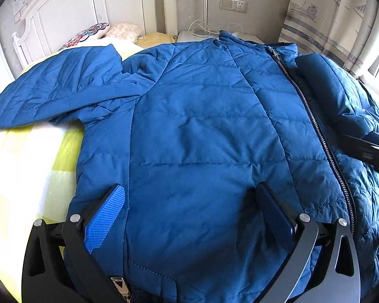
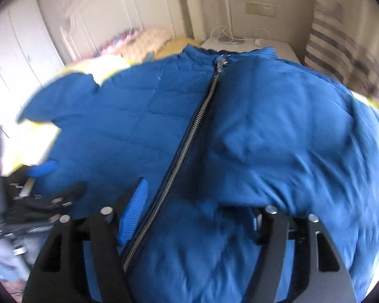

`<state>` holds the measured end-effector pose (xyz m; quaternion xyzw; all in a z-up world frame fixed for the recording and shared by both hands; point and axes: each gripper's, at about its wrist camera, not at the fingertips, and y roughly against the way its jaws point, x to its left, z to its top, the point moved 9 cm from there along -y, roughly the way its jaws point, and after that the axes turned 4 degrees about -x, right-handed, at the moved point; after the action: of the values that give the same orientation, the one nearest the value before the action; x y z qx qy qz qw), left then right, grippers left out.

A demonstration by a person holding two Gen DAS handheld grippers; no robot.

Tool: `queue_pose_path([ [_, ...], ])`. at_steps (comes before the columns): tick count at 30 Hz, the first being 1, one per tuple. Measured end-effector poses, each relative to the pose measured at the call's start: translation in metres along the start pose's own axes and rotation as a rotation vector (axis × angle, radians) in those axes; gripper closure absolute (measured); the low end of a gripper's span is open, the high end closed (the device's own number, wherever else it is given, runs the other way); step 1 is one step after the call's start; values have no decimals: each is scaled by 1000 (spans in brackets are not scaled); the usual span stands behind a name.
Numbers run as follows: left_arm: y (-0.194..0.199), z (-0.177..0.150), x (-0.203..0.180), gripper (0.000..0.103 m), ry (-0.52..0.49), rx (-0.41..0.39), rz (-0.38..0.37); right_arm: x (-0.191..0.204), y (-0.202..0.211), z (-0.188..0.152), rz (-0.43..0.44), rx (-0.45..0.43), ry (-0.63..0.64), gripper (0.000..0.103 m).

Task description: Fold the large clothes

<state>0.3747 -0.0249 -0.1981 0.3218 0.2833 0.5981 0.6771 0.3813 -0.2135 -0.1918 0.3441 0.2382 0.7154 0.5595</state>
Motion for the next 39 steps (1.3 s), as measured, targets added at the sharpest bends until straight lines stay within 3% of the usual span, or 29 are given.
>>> queue_pose_path([
  [5,0,-1,0,4,0,-1,1,-24,65,-24,39,-93,-146,29],
  [8,0,0,-1,4,-5,-3,10,-79,109,-22,-34,-253,-320,29],
  [10,1,0,-1,4,-13,-5,21,-133,129,-23,-22,-344,-537,29],
  [12,1,0,-2,4,-21,-8,30,-165,128,-24,-29,-351,-631,29],
  [16,1,0,-1,4,-18,-9,26,-190,105,-16,-106,-274,-602,30],
  [18,1,-1,-1,4,-16,-10,24,-193,96,-11,-178,-251,-546,65],
  [20,1,-1,-1,4,-16,-10,23,-180,107,3,-167,-324,-496,84],
  [23,1,0,-1,4,-17,-9,24,-132,126,34,-150,-437,-387,86],
  [26,2,-1,0,4,-16,-11,22,-65,128,70,-83,-488,-249,87],
  [29,3,-1,0,4,-8,-13,12,26,98,104,55,-453,-95,89],
  [31,3,0,0,4,-2,-16,5,88,71,105,189,-371,13,86],
  [33,4,0,0,4,5,-18,-4,137,49,96,265,-273,124,63],
  [34,4,0,0,4,10,-19,-10,151,48,90,281,-266,164,62],
  [36,5,0,1,4,17,-22,-19,152,57,86,308,-287,177,57],
  [39,6,0,2,4,28,-23,-34,94,78,85,250,-348,83,51],
])
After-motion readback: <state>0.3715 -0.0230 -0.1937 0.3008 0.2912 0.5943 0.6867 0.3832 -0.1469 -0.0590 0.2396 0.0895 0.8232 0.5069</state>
